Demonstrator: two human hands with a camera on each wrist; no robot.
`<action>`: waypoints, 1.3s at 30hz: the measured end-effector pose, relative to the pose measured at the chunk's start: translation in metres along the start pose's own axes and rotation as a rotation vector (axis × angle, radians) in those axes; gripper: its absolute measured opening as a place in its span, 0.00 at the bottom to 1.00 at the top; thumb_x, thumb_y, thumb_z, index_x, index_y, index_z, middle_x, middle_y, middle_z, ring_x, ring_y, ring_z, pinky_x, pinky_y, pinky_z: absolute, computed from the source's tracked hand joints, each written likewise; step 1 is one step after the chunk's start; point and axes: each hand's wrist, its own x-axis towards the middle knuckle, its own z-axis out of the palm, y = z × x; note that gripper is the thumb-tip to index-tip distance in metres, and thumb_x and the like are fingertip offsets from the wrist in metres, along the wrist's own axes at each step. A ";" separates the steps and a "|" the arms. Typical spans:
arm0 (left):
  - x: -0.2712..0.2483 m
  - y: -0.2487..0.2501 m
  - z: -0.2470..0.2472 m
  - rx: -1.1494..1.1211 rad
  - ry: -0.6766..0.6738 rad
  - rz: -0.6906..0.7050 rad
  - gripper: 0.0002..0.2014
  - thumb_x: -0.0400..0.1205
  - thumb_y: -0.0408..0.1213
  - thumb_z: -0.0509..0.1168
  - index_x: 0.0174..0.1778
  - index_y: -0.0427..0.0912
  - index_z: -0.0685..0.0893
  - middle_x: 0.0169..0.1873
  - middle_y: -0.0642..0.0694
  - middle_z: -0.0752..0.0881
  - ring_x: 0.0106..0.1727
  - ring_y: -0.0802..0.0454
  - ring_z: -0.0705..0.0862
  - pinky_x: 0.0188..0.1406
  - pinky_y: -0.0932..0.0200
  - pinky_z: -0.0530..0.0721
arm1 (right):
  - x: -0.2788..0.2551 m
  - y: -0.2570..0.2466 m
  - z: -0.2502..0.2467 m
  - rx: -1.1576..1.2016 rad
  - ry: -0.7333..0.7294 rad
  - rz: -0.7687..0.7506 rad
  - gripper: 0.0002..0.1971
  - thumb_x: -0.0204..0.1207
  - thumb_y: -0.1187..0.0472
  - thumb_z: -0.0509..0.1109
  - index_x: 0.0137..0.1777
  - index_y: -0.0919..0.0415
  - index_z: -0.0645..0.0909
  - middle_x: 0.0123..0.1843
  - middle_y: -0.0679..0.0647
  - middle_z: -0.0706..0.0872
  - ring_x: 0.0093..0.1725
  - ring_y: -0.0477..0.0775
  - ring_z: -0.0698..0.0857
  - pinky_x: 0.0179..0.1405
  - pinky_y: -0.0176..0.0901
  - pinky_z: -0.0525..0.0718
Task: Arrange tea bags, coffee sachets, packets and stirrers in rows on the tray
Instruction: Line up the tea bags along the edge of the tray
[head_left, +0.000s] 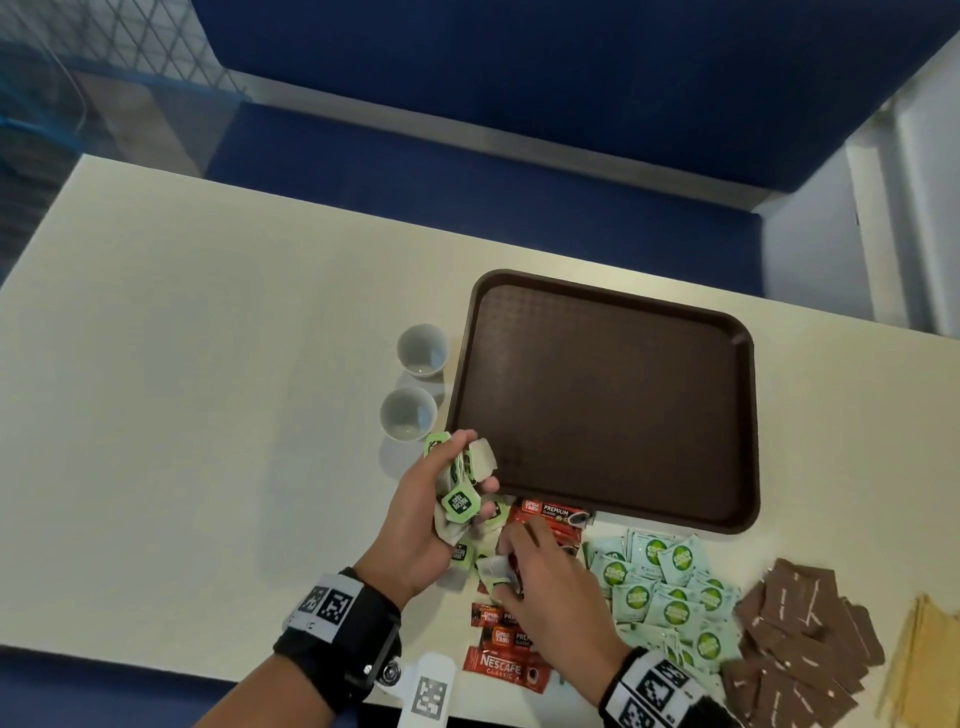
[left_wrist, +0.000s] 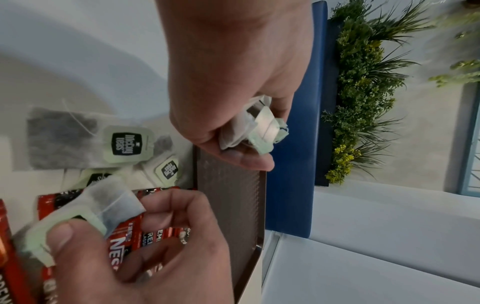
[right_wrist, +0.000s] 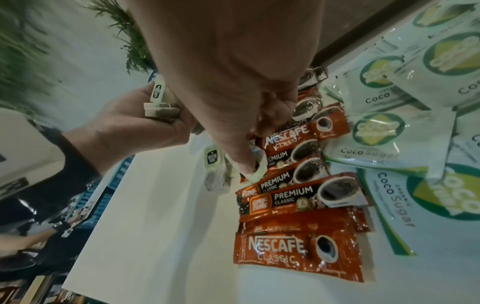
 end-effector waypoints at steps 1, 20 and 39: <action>0.000 0.001 0.000 -0.002 -0.006 -0.002 0.19 0.83 0.47 0.74 0.68 0.43 0.87 0.45 0.36 0.84 0.34 0.46 0.86 0.30 0.57 0.87 | 0.000 0.000 -0.001 0.009 0.011 -0.004 0.15 0.87 0.48 0.71 0.65 0.43 0.69 0.71 0.42 0.68 0.53 0.48 0.86 0.49 0.39 0.85; 0.001 0.017 0.020 -0.097 -0.148 -0.086 0.15 0.86 0.45 0.72 0.59 0.37 0.90 0.46 0.34 0.86 0.40 0.45 0.87 0.27 0.61 0.87 | 0.015 0.014 -0.095 1.008 0.112 0.100 0.02 0.87 0.57 0.75 0.55 0.49 0.85 0.54 0.52 0.90 0.53 0.50 0.91 0.60 0.54 0.92; 0.075 0.033 0.072 0.144 -0.078 0.239 0.17 0.84 0.36 0.73 0.67 0.32 0.90 0.48 0.30 0.91 0.41 0.45 0.89 0.25 0.59 0.85 | 0.141 0.050 -0.179 0.671 0.214 -0.171 0.04 0.85 0.55 0.77 0.57 0.46 0.91 0.53 0.45 0.95 0.55 0.49 0.92 0.62 0.58 0.90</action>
